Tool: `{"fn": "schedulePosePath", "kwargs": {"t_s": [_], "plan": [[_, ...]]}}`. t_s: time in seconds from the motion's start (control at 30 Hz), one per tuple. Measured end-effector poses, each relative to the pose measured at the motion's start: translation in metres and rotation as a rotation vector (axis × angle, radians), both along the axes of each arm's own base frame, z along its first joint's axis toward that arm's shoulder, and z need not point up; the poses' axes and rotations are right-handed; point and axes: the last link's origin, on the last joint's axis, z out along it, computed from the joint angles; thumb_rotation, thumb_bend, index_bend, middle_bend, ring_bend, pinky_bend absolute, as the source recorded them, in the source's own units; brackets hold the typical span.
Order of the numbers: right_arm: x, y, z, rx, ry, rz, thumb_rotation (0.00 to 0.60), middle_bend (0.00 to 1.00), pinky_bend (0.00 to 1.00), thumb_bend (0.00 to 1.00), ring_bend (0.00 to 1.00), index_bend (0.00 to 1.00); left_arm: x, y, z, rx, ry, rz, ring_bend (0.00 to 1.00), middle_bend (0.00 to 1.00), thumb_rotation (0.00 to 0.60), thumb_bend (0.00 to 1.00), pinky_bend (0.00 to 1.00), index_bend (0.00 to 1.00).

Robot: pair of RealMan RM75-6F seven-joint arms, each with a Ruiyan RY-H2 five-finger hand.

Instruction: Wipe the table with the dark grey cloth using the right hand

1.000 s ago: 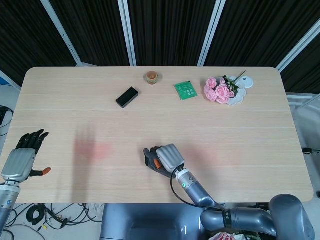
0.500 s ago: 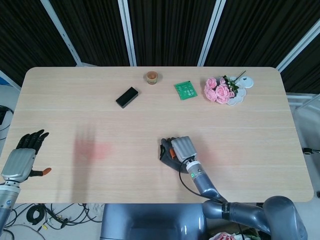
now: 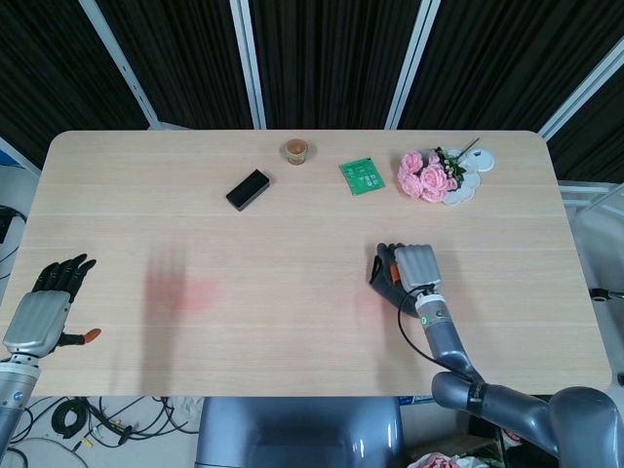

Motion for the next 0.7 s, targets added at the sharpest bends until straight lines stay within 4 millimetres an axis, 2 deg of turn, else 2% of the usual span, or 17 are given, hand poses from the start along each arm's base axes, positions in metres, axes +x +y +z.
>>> {"fn": "schedulePosePath", "kwargs": {"t_s": [0.13, 0.23, 0.43, 0.7], "plan": [[-0.013, 0.003, 0.007, -0.007, 0.042, -0.009, 0.600, 0.59, 0.72, 0.61, 0.59, 0.70, 0.002, 0.000, -0.001, -0.006, 0.000, -0.008, 0.00, 0.00, 0.600, 0.00, 0.00, 0.00], [-0.010, 0.009, 0.003, 0.013, 0.032, 0.002, 0.600, 0.59, 0.72, 0.61, 0.59, 0.70, 0.003, -0.001, -0.003, -0.012, 0.000, -0.014, 0.00, 0.00, 0.600, 0.00, 0.00, 0.00], [0.024, 0.030, -0.028, 0.108, -0.021, 0.098, 0.600, 0.59, 0.72, 0.61, 0.59, 0.70, 0.002, -0.001, -0.001, -0.010, -0.003, -0.011, 0.00, 0.00, 0.600, 0.00, 0.00, 0.00], [0.089, 0.065, -0.074, 0.226, -0.131, 0.233, 0.600, 0.59, 0.72, 0.61, 0.59, 0.70, 0.002, -0.002, -0.001, -0.022, -0.005, -0.011, 0.00, 0.00, 0.600, 0.00, 0.00, 0.00]]}}
